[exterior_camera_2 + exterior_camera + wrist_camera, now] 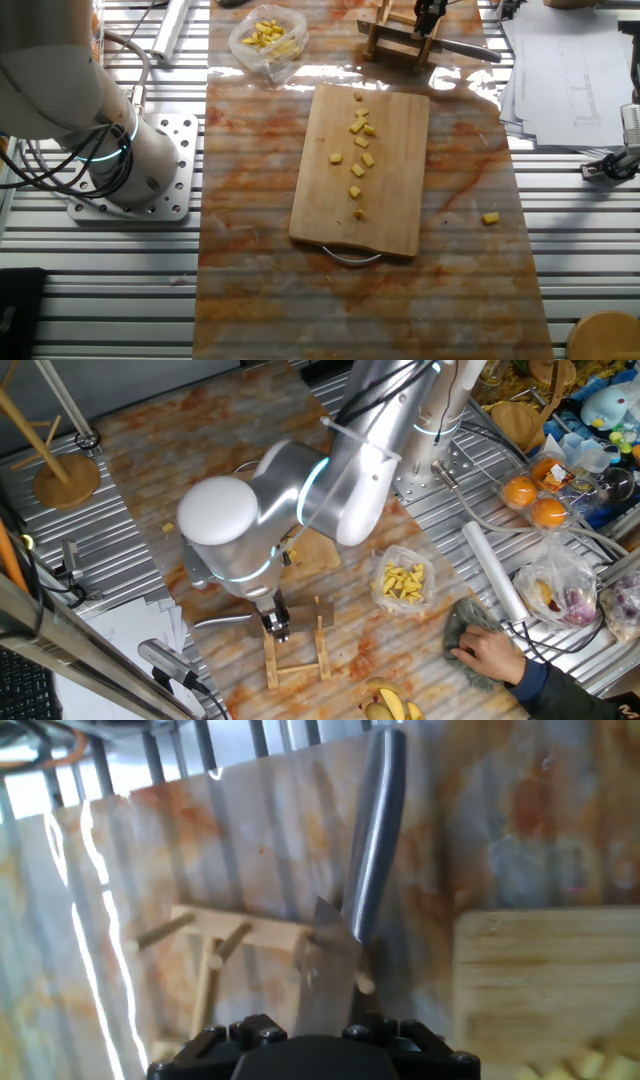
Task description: Chop the potatoes
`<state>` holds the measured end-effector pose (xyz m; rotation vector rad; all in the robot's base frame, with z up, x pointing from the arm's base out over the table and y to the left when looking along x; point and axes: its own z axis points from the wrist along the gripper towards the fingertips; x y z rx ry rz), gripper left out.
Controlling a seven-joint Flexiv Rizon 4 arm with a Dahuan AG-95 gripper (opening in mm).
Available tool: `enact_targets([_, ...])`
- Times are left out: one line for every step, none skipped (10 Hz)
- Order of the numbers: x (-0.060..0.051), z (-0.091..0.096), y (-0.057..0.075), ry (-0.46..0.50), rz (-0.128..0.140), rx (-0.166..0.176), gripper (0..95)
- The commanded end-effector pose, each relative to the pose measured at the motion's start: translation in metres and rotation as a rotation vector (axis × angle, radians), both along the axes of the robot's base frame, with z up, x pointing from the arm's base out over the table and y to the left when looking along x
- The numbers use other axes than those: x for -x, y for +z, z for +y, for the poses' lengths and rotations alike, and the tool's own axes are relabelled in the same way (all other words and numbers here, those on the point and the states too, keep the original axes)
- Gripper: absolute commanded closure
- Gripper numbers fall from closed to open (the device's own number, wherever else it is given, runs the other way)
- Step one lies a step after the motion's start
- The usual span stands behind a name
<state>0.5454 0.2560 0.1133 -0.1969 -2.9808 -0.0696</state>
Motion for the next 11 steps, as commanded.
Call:
enact_targets([0.009,-0.019,0.034,0.066,0.018,0.008,95.0])
enact_targets([0.011,-0.024,0.04,0.078,0.016,0.008,95.0])
enact_targets([0.016,-0.033,0.049,0.116,0.015,0.015,95.0])
enact_targets([0.023,-0.04,0.06,0.135,0.02,0.023,95.0])
enact_targets([0.036,-0.051,0.07,0.157,0.03,0.02,95.0])
enact_targets([0.048,-0.06,0.073,0.173,0.029,0.017,95.0])
enact_targets([0.062,-0.071,0.076,0.196,0.02,0.013,95.0])
enact_targets([0.069,-0.077,0.076,0.212,0.016,0.009,95.0])
enact_targets([0.076,-0.085,0.076,0.232,0.011,0.005,95.0])
enact_targets([0.083,-0.091,0.076,0.244,0.002,0.001,95.0])
enact_targets([0.086,-0.093,0.076,0.251,-0.001,-0.001,95.0])
